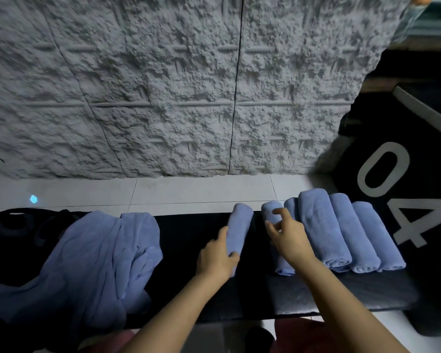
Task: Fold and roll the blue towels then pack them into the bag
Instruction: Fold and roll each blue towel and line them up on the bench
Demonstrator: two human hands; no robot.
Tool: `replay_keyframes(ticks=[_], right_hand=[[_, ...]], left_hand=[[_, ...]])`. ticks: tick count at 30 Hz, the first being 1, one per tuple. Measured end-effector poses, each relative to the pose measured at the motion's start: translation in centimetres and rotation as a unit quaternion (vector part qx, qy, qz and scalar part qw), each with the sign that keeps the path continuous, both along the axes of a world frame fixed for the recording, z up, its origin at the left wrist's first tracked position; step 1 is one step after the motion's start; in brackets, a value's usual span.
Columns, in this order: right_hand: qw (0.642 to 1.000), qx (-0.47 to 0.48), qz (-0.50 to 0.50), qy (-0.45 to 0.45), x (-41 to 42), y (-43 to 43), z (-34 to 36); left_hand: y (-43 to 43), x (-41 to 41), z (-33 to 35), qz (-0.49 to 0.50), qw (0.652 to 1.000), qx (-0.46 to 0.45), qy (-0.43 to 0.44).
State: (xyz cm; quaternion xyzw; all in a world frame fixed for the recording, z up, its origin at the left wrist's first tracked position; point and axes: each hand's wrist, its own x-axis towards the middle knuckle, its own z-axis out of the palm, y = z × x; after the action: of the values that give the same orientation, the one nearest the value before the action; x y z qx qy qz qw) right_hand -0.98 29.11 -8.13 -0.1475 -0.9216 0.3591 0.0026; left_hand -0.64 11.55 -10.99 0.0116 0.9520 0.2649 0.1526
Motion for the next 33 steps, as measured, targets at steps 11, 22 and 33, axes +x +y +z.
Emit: replay_keyframes(ticks=[11, 22, 33], right_hand=[[0.991, 0.118, 0.065, 0.019, 0.0, 0.5, 0.8], [0.979, 0.141, 0.125, -0.084, -0.3, -0.6, -2.3], [0.98, 0.164, 0.104, -0.046, 0.5, -1.1, -1.3]], left_hand=[[7.1, 1.3, -0.7, 0.162, 0.921, 0.334, -0.121], [-2.5, 0.1, 1.6, 0.025, 0.995, 0.092, -0.008], [-19.5, 3.6, 3.6, 0.102, 0.989, -0.103, -0.003]])
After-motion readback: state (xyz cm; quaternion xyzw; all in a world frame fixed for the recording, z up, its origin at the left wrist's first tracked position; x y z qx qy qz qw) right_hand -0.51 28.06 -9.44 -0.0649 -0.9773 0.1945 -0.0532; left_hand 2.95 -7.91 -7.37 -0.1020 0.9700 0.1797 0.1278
